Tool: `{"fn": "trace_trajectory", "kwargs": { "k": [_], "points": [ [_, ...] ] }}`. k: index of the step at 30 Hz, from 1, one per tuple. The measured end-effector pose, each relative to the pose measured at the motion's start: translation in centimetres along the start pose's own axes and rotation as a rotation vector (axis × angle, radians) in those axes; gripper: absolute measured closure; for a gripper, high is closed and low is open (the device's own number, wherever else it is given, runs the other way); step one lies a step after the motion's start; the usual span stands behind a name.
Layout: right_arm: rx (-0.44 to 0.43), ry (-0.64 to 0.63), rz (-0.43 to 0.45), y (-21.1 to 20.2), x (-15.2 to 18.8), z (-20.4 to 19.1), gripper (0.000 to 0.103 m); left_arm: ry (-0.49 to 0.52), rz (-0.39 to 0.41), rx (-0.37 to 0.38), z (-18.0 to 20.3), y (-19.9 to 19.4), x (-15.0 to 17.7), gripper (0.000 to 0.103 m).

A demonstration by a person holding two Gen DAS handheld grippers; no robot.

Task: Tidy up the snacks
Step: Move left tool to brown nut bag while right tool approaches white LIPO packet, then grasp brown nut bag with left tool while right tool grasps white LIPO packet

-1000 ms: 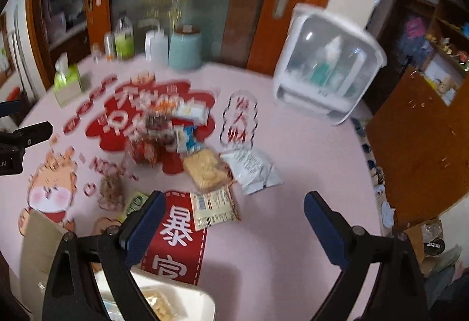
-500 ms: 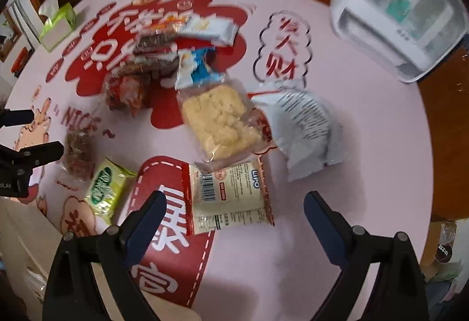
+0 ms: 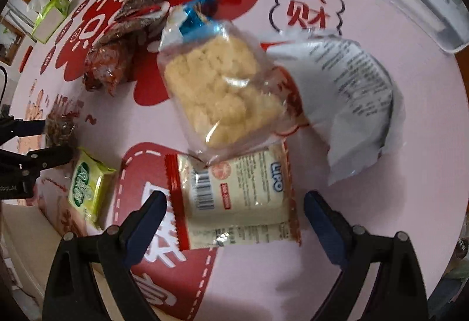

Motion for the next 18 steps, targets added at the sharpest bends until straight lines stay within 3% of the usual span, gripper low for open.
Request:
{"fn": "trace_trajectory", "kwargs": {
  "k": [3, 5, 8, 11, 18],
  "points": [
    [0.047, -0.040, 0.009, 0.1, 0.3, -0.5, 0.015, 0.007, -0.009, 0.005, 0.2, 0.3, 0.1, 0.030],
    [0.043, -0.058, 0.030, -0.2, 0.6, -1.1, 0.031, 0.010, -0.004, -0.004, 0.5, 0.4, 0.1, 0.031],
    [0.044, -0.053, 0.030, -0.6, 0.7, -1.4, 0.041, 0.021, 0.001, -0.013, 1.0, 0.3, 0.1, 0.039],
    [0.042, -0.042, 0.035, -0.8, 0.8, -1.2, 0.046, 0.045, 0.007, -0.006, 2.7, 0.1, 0.2, 0.060],
    [0.050, -0.012, 0.037, -1.7, 1.3, -0.8, 0.050, 0.030, 0.046, -0.008, 3.5, -0.3, 1.7, 0.062]
  ]
}}
Point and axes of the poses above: each gripper's, at about its wrist camera, not at the fingertips, and y roughly the way its jaws point, z to its right, x to its underside, the point moved 3 cm from there along y, roughly the way its jaws point, and after that the axes turned 8 degrees about x, right-handed, at the moved point
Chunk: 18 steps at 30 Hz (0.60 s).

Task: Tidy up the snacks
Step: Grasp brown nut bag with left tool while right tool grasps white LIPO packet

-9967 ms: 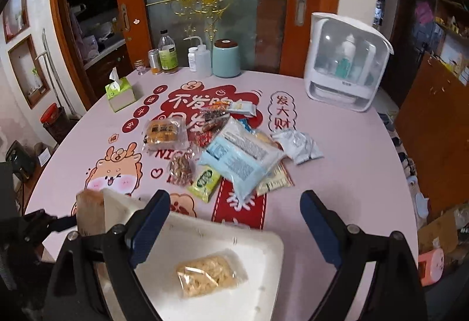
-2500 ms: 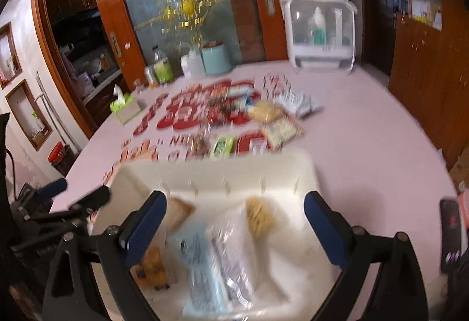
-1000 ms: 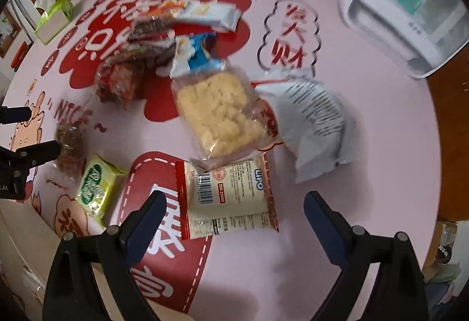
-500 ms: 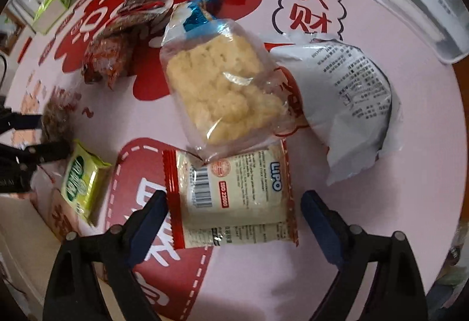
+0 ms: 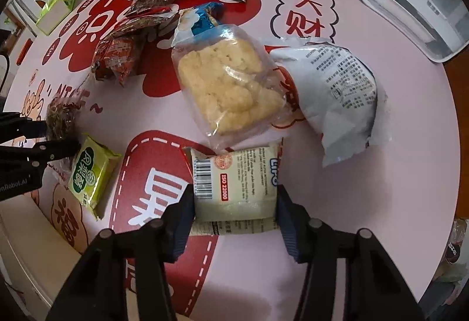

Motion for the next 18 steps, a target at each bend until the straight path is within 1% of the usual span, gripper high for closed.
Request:
{"fn": "trace_trajectory", "kwargs": {
  "k": [2, 4, 6, 10, 12, 13, 16, 18],
  "points": [
    [0.007, 0.001, 0.005, -0.6, 0.6, 0.0, 0.050, -0.014, 0.020, 0.008, -0.2, -0.5, 0.4, 0.062],
    [0.009, 0.008, 0.017, -1.8, 1.3, -0.1, 0.050, -0.021, 0.052, 0.009, -0.7, -2.0, 0.8, 0.062],
    [0.004, 0.022, 0.039, -3.4, 1.7, 0.1, 0.050, -0.017, 0.088, 0.005, -0.6, -3.9, 1.2, 0.062],
    [-0.002, 0.045, 0.093, -6.6, 2.2, 0.8, 0.050, 0.008, 0.179, 0.003, 0.0, -8.8, 2.5, 0.062],
    [0.000, 0.051, 0.135, -9.3, 2.9, 0.8, 0.050, 0.027, 0.225, 0.007, 0.5, -11.4, 3.8, 0.062],
    [0.000, 0.052, 0.150, -9.8, 2.5, 0.9, 0.050, 0.040, 0.246, 0.009, 0.8, -12.8, 4.5, 0.062],
    [0.001, 0.051, 0.222, -13.7, 3.6, 0.3, 0.050, 0.080, 0.301, 0.009, 1.5, -16.5, 6.4, 0.062],
    [-0.012, 0.054, 0.281, -17.0, 5.1, -0.4, 0.050, 0.105, 0.341, 0.008, 2.3, -18.7, 8.2, 0.062]
  ]
}}
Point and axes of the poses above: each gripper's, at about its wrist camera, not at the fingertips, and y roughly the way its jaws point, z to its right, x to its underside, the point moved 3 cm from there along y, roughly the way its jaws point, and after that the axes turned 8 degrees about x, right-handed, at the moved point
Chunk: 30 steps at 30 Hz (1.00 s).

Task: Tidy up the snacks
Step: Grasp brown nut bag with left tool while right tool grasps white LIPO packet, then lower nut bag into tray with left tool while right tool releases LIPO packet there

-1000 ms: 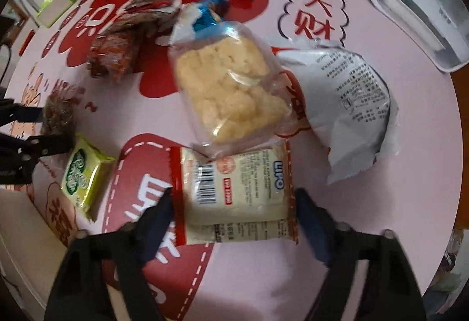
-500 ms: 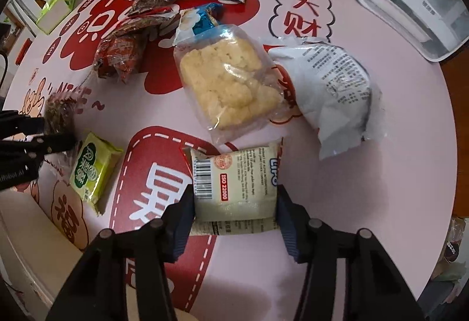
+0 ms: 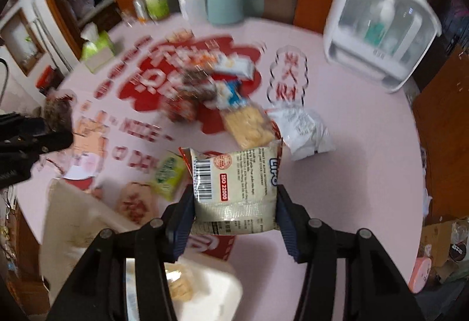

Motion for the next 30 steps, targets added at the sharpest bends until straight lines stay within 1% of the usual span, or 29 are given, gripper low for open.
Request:
{"fn": "trace_trajectory", "kwargs": {
  "k": [1, 4, 5, 9, 11, 14, 17, 19, 22, 23, 24, 26, 27, 29, 30],
  "points": [
    [-0.005, 0.003, 0.019, -0.6, -0.3, -0.4, 0.050, 0.012, 0.013, 0.002, 0.0, -1.2, 0.3, 0.062],
    [-0.029, 0.014, 0.095, -4.9, 0.6, -1.6, 0.050, 0.052, 0.074, 0.000, 1.2, -5.1, 1.9, 0.062],
    [-0.040, 0.020, 0.124, -6.6, 1.1, -1.9, 0.050, 0.065, 0.101, 0.002, 1.6, -6.6, 2.7, 0.062],
    [-0.070, 0.040, 0.219, -11.0, 3.2, -3.4, 0.050, 0.110, 0.181, -0.005, 2.9, -10.9, 5.3, 0.062],
    [-0.083, 0.052, 0.261, -12.6, 4.5, -4.1, 0.050, 0.123, 0.214, 0.014, 3.6, -12.6, 6.7, 0.062],
    [-0.112, 0.072, 0.322, -14.7, 6.7, -5.2, 0.050, 0.145, 0.259, 0.070, 4.7, -14.3, 9.0, 0.062],
    [-0.151, 0.106, 0.367, -15.6, 9.0, -6.2, 0.050, 0.166, 0.300, 0.084, 5.7, -14.5, 10.9, 0.062],
    [-0.168, 0.134, 0.379, -15.7, 10.3, -6.6, 0.050, 0.164, 0.326, 0.098, 6.3, -14.3, 12.2, 0.062],
    [-0.233, 0.190, 0.362, -14.7, 12.0, -7.2, 0.050, 0.140, 0.330, 0.131, 6.5, -12.8, 13.9, 0.062],
    [-0.237, 0.202, 0.356, -14.3, 12.5, -7.3, 0.050, 0.133, 0.333, 0.125, 6.5, -12.3, 14.4, 0.062],
    [-0.222, 0.212, 0.351, -13.8, 12.9, -7.5, 0.050, 0.121, 0.333, 0.115, 6.4, -11.7, 14.8, 0.062],
    [-0.171, 0.231, 0.344, -12.9, 13.8, -7.7, 0.050, 0.090, 0.329, 0.107, 6.0, -10.1, 15.6, 0.062],
    [-0.165, 0.236, 0.339, -12.7, 14.1, -7.8, 0.050, 0.075, 0.321, 0.104, 5.7, -9.4, 15.8, 0.062],
    [-0.181, 0.249, 0.323, -12.0, 15.0, -8.1, 0.050, 0.052, 0.306, 0.096, 5.2, -7.9, 16.3, 0.062],
    [-0.185, 0.250, 0.313, -11.4, 15.3, -8.3, 0.050, 0.041, 0.300, 0.082, 5.0, -6.9, 16.6, 0.062]
  ]
}}
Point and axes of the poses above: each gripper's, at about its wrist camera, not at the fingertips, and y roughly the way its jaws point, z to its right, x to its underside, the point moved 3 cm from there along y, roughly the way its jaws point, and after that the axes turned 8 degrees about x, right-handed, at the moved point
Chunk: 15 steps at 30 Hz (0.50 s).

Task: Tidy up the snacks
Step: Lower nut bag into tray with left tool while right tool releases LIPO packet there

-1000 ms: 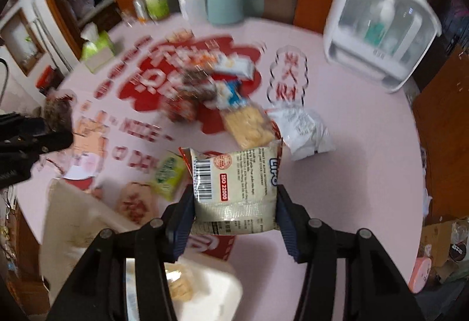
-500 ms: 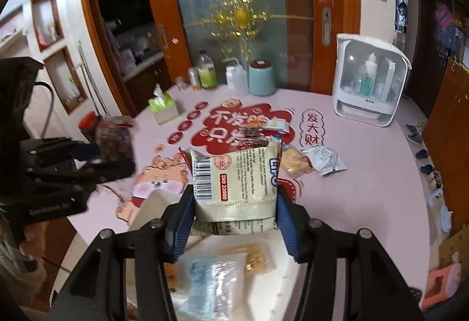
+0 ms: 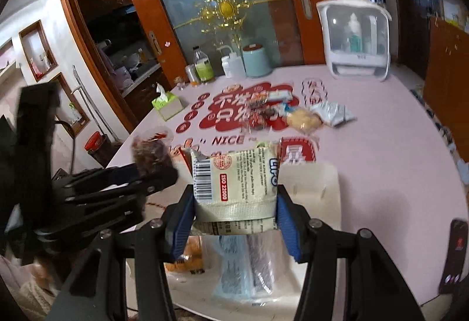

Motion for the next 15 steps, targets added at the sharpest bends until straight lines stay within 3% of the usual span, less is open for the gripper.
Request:
{"fn": "trace_trajectory", "kwargs": {
  "k": [7, 15],
  "points": [
    [0.075, -0.007, -0.068, 2.7, 2.7, 0.3, 0.049, -0.032, -0.094, -0.061, -1.4, 4.5, 3.9, 0.062],
    [0.145, 0.026, -0.138, 4.9, 4.6, 1.7, 0.047, -0.035, -0.145, -0.122, -2.5, 6.5, 6.1, 0.061]
  ]
}}
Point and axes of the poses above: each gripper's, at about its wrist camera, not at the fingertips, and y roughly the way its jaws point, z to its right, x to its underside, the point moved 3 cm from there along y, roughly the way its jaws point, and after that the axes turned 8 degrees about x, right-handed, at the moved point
